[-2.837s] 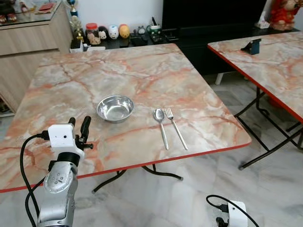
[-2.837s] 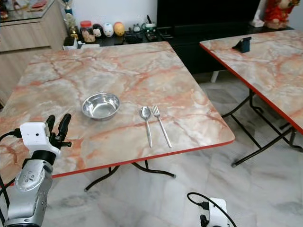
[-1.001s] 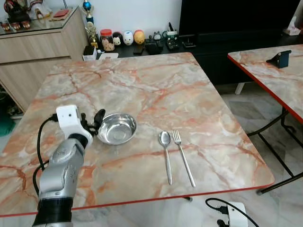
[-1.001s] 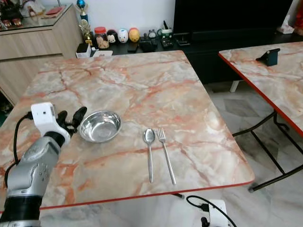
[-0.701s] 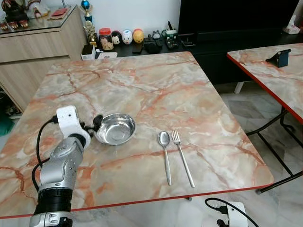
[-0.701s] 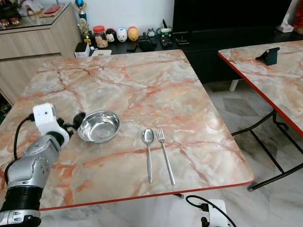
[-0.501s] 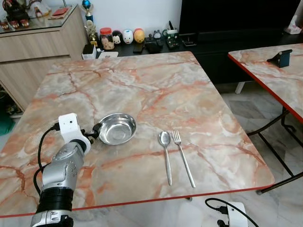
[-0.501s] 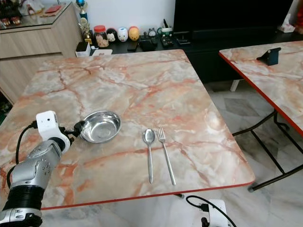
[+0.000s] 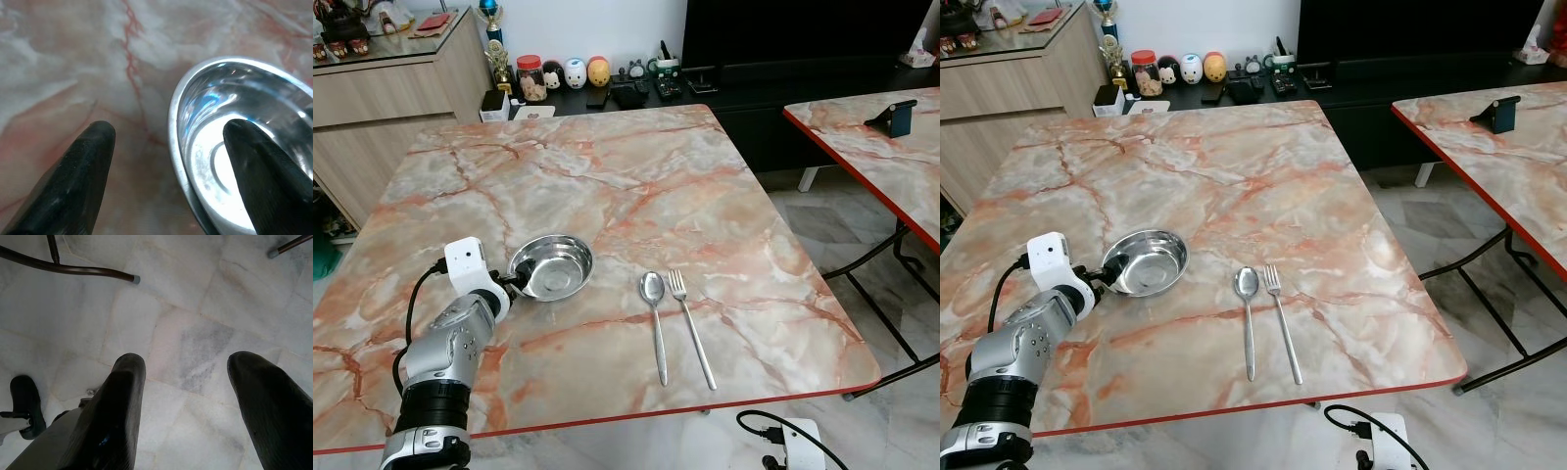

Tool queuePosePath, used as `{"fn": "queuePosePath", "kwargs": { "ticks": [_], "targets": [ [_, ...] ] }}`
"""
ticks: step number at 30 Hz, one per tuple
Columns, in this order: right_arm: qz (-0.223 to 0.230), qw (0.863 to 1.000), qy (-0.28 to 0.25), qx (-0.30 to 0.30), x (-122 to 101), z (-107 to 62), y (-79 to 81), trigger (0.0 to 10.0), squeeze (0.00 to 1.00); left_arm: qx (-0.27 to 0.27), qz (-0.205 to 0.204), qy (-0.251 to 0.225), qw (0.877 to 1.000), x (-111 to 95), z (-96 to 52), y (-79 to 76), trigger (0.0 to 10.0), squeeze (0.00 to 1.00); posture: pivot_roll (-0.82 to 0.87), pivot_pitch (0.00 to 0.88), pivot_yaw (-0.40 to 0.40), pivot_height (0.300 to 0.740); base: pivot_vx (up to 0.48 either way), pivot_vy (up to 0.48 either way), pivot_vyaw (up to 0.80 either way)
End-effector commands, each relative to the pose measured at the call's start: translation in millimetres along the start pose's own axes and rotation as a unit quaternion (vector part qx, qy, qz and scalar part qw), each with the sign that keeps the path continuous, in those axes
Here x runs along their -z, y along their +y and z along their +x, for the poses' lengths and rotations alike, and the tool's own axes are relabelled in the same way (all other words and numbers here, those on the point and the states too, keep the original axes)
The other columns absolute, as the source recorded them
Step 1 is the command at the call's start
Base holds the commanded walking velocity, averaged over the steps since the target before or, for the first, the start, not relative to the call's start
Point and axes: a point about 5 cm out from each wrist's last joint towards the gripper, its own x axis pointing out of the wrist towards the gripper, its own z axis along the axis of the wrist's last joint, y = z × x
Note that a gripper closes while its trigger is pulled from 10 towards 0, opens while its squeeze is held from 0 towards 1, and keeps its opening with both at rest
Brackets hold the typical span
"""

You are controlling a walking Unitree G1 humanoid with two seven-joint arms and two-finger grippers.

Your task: Setting the table

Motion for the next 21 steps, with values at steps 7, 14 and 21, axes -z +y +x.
{"fn": "queuePosePath", "kwargs": {
  "ticks": [7,14,21],
  "targets": [
    [0.002,1.000,0.005,-0.002,1.4,-0.1,1.2,10.0,0.00,0.014,0.008,0.012,1.000,-0.6,3.5,-8.0,10.0,0.00,-0.04,0.000,0.044,0.740,0.000,0.000,0.00],
    [0.003,1.000,0.005,-0.004,1.8,-0.1,1.9,10.0,0.00,0.015,0.015,0.007,1.000,-1.7,4.3,-8.8,0.0,0.00,-0.04,0.000,0.048,0.740,0.000,0.000,0.00],
    [0.003,1.000,0.005,-0.005,2.2,-0.2,2.3,10.0,0.00,0.019,0.019,0.009,1.000,-1.4,3.8,-9.5,0.0,0.00,-0.04,0.000,0.049,0.740,0.000,0.000,0.00]
  ]
}}
